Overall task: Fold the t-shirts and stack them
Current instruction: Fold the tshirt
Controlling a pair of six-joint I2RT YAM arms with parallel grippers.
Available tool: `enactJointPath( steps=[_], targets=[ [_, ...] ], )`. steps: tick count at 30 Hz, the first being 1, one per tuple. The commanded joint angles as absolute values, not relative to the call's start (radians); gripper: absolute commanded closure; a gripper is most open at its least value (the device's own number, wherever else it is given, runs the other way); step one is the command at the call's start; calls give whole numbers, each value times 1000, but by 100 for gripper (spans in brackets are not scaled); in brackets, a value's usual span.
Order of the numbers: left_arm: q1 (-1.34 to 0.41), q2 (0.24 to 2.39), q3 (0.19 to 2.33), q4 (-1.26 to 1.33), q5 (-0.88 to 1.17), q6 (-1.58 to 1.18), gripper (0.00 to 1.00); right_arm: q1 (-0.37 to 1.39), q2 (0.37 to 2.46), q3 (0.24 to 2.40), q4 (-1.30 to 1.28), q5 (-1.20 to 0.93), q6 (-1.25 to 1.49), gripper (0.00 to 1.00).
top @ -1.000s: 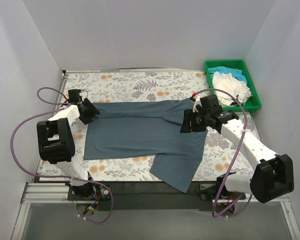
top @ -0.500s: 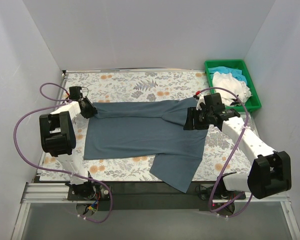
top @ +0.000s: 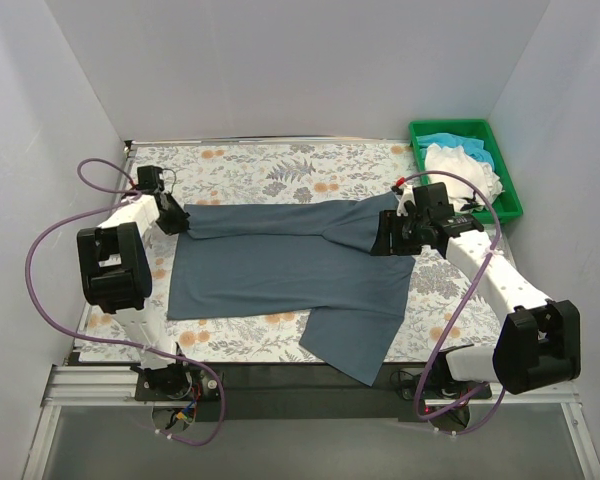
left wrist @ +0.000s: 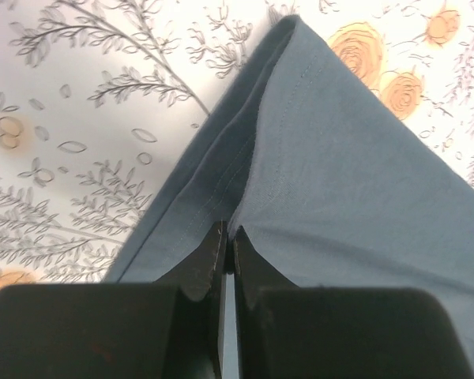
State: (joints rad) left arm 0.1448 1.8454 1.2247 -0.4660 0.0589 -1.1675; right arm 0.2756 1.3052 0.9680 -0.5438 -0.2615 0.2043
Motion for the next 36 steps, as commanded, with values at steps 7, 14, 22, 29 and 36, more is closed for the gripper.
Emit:
enactJointPath(
  steps=[7,14,22,29,36],
  targets=[
    [147,1868,1328,-621,-71,-1161,98,242,1304,1002,-518,-160,190,50],
    [147,1901,1342,-630,-78,-1170,96,241,1396,1011,-434,-213,138,63],
    [147,1910,1377,-657,-81,-1193,97,331,1520,1089,-361,-196,40,59],
    [147,1921,1379,-670,-87,-1204,97,454,1650,1161,-362,-5,-86,54],
    [147,1927,1387,-680,-87,-1212,98,523,1750,1206,-374,129,-155,54]
  ],
)
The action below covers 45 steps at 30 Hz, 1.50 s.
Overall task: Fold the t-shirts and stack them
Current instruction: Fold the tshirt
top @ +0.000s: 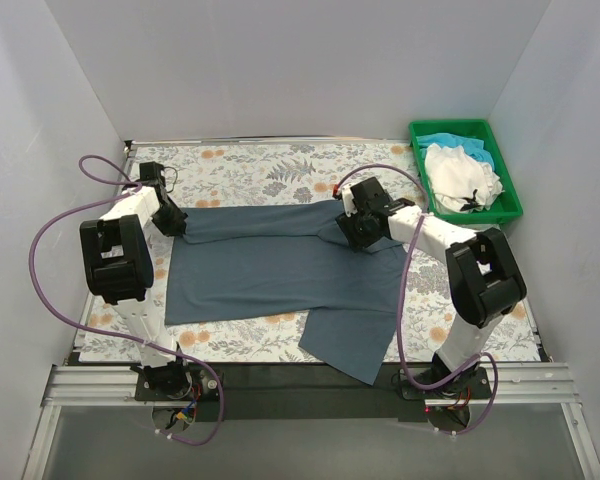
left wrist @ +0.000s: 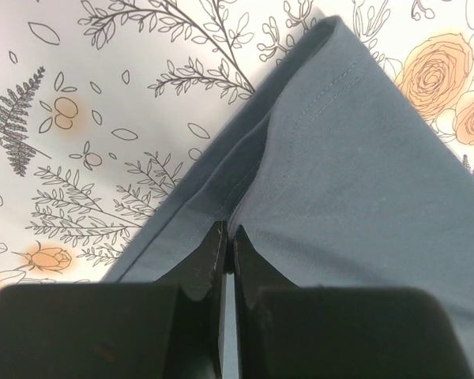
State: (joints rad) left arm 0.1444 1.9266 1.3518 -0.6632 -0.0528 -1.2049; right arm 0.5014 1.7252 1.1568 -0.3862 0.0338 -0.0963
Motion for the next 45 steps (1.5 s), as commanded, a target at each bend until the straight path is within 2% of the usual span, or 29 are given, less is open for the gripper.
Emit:
enactJointPath(
  steps=[1,6,9,10,12,13,15,18,23,27,28,31,34,39,42,45],
  targets=[
    [147,1928,1390,-683,-83,-1212,98,529,1758,1210,-374,143,-159,54],
    [147,1931,1387,-683,-80,-1216,98,551,1807,1215,-376,210,-187,55],
    [147,1936,1385,-684,-72,-1221,98,555,1824,1210,-376,225,-195,61],
    [147,1936,1387,-684,-74,-1221,99,555,1825,1210,-379,230,-193,70],
    [147,1939,1391,-687,-80,-1221,99,555,1816,1219,-391,236,-195,82],
    [147,1939,1393,-690,-81,-1218,100,555,1809,1226,-399,241,-196,93],
    [147,1942,1402,-690,-97,-1213,100,555,1776,1245,-437,236,-204,99],
    [147,1947,1411,-696,-116,-1206,100,539,1727,1297,-509,143,-221,99],
    [147,1968,1416,-698,-138,-1195,100,471,1778,1399,-618,-49,-195,97],
    [147,1986,1420,-698,-160,-1192,98,408,1847,1468,-644,24,-101,84],
    [147,1991,1422,-699,-164,-1193,98,403,1870,1485,-655,49,-80,77],
    [147,1997,1437,-703,-163,-1195,95,397,1882,1532,-669,107,-38,75],
    [146,1996,1447,-704,-164,-1195,93,419,1844,1526,-649,48,-57,72],
    [146,1990,1445,-704,-155,-1198,93,524,1752,1376,-551,58,-143,69],
    [146,1988,1445,-706,-153,-1198,93,570,1721,1318,-513,57,-167,59],
    [144,1988,1448,-704,-147,-1200,93,606,1732,1307,-506,78,-178,59]
  ],
)
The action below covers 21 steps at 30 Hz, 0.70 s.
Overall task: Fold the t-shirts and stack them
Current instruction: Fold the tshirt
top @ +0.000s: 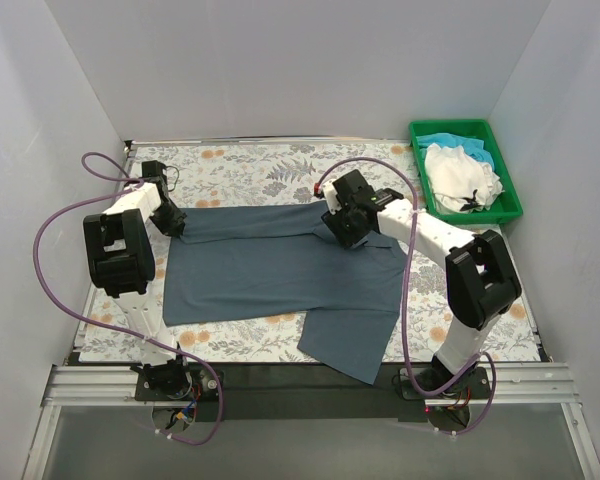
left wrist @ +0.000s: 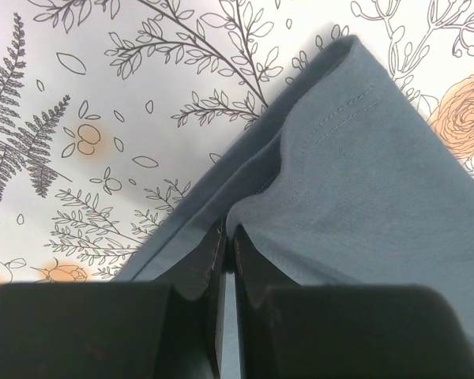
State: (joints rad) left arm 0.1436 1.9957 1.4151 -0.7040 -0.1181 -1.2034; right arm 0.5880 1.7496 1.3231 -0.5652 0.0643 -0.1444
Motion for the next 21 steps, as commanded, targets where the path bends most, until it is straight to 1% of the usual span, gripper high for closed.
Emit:
enactJointPath(
  steps=[1,5,9,17,20,21],
  targets=[
    [144,1987,1448,-704,-144,-1200,93,617,1744,1298,-502,95,-186,59],
    [143,1991,1447,-706,-141,-1201,93,661,1793,1310,-486,162,-213,59],
    [141,1991,1445,-706,-133,-1206,93,666,1845,1327,-471,248,-203,59],
    [140,1990,1439,-707,-129,-1206,93,669,1907,1341,-445,295,-190,60],
    [140,1991,1443,-709,-129,-1206,93,669,1917,1330,-440,317,-186,66],
    [140,1993,1443,-709,-130,-1206,93,669,1917,1324,-436,328,-186,72]
  ],
)
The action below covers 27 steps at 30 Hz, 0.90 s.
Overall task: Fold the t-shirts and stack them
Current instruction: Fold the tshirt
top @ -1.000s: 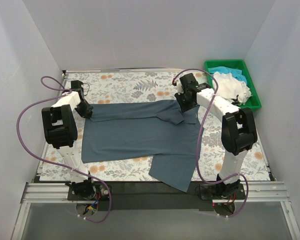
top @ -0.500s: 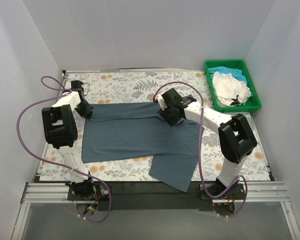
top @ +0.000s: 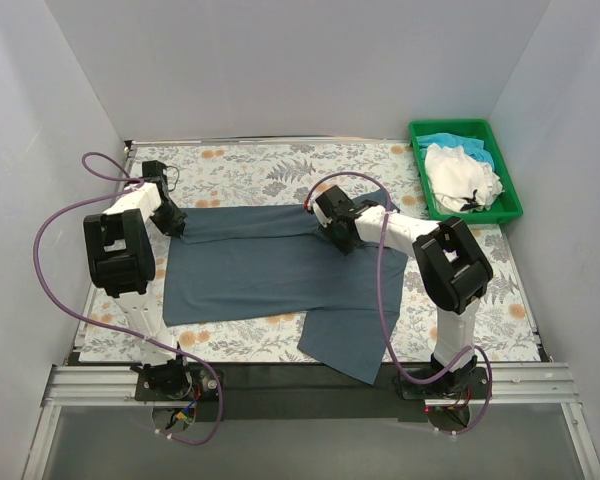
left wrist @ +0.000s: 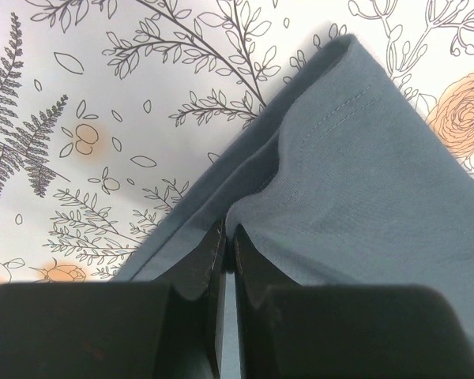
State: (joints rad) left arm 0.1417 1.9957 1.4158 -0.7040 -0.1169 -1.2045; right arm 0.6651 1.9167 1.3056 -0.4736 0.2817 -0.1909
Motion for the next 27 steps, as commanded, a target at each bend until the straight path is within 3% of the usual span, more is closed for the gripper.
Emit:
enactJointPath(
  steps=[1,6,17,19,24,27],
  targets=[
    [141,1991,1447,-709,-129,-1206,93,667,1916,1321,-433,330,-186,75],
    [140,1991,1457,-718,-132,-1203,93,669,1893,1316,-436,315,-187,99],
    [140,1990,1470,-729,-172,-1193,93,657,1828,1385,-620,57,-199,99],
    [140,1991,1476,-730,-181,-1190,93,655,1836,1382,-627,22,-196,95],
    [140,1996,1489,-733,-189,-1187,93,637,1867,1391,-675,-83,-176,69],
    [140,2000,1499,-735,-189,-1186,93,601,1835,1391,-677,-91,-137,59]
  ],
)
